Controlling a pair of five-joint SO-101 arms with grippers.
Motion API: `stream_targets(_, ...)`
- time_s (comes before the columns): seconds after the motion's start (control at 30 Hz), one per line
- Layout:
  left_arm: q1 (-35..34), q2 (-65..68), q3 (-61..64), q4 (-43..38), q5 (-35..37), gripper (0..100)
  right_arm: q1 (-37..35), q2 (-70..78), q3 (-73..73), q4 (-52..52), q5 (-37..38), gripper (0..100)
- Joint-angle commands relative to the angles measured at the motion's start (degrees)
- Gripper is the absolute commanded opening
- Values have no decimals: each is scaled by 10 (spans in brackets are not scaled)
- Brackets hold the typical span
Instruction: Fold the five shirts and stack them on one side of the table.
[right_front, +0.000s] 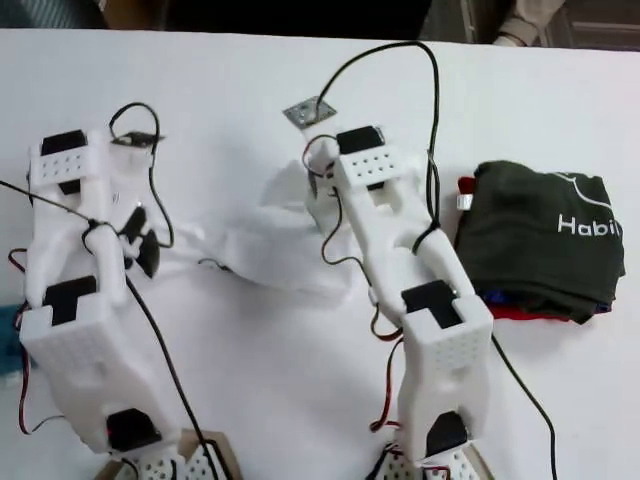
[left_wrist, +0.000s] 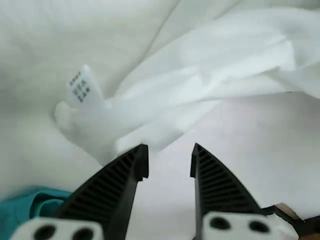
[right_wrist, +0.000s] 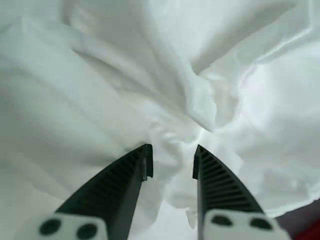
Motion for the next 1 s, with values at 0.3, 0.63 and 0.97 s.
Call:
stream_targets(0.3, -4, -42, -1, 2, -5, 159, -38, -42, -33, 79, -3, 141)
stream_targets(0.63, -4, -42, -4, 2, -5, 159, -44, -81, 5, 97, 8, 141)
stream_targets(0.97, -10, -42, -3, 1, -8, 159, -36, -86, 101, 41, 0, 140)
